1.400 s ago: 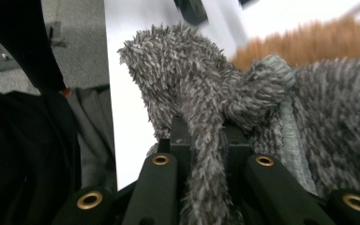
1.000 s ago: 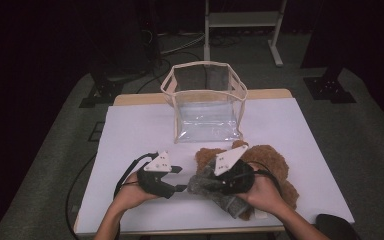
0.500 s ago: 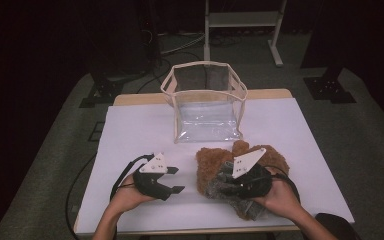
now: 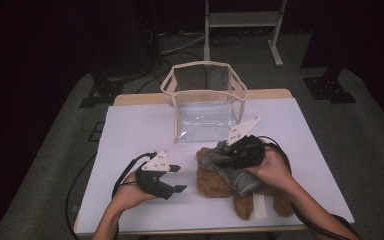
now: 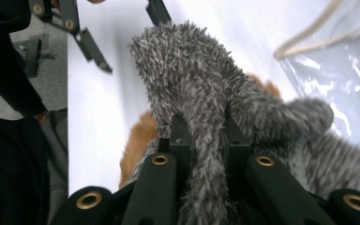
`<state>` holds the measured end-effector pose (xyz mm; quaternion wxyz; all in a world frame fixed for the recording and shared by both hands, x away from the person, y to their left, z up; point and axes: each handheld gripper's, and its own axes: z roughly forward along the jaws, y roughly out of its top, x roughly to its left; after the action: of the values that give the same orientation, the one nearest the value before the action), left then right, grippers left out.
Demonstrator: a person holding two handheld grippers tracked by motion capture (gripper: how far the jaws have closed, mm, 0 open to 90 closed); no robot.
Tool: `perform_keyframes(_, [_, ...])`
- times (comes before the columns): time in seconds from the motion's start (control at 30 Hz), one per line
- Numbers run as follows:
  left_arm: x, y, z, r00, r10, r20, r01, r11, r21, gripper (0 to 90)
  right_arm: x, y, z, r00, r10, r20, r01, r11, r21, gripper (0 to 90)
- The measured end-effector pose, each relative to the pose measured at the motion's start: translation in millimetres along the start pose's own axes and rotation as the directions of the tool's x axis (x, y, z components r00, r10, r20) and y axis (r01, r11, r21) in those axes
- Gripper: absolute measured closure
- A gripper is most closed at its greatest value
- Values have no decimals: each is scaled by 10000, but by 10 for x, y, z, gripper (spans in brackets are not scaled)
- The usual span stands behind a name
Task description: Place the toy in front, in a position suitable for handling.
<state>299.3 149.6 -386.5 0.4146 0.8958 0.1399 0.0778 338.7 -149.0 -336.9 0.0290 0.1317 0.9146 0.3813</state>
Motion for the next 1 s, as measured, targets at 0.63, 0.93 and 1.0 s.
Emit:
perform_keyframes(0.63, [-37, 281, 141, 9973, 667, 297, -668, 9978, 30, 324, -319, -84, -78, 9941, 992, -435, -983, 9949, 207, 778])
perform_keyframes(0.93, [-62, 280, 204, 9966, 734, 375, -737, 9972, 83, 324, -74, -195, -104, 9931, 759, -890, -720, 9963, 465, 776])
perform_keyframes(1.0, [-67, 278, 213, 9965, 716, 432, -719, 9974, 46, 324, -95, -110, -81, 9936, 685, -896, -645, 9968, 472, 777])
